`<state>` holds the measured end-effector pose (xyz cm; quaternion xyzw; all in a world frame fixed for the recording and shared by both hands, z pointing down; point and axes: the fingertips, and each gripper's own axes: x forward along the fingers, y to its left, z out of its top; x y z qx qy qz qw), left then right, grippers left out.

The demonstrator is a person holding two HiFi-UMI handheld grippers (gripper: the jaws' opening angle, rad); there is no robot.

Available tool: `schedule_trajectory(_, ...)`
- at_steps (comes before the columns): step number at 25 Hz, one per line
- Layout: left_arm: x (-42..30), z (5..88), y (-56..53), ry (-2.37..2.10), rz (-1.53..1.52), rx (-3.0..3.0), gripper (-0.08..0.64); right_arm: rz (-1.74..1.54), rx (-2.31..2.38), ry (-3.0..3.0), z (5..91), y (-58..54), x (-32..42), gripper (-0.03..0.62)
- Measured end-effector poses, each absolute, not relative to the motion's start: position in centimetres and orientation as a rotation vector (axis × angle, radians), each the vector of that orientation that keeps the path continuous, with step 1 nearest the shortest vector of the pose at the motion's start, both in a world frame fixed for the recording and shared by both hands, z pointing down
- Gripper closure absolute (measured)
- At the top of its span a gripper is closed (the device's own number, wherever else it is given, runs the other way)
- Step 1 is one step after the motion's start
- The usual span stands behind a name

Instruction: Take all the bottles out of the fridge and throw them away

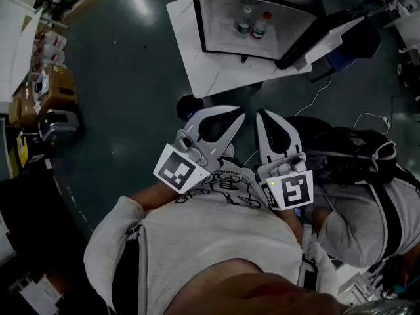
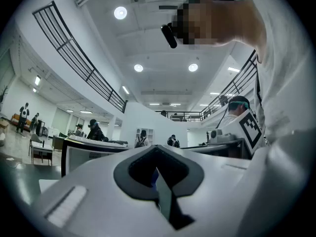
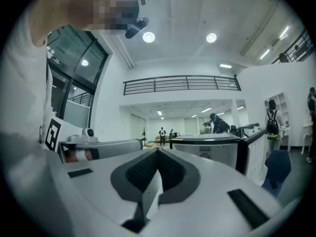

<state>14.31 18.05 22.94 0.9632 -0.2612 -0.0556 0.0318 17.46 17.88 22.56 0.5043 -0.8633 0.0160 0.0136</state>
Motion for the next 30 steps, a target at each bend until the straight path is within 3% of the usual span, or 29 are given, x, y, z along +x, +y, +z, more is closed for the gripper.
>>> schedule_trajectory(30, 20.2, 23.5, 16.9, -0.861, -0.208, 2.921, 0.552, 0.051, 1.541, -2.724, 23.4, 16.5, 23.6, 0.583)
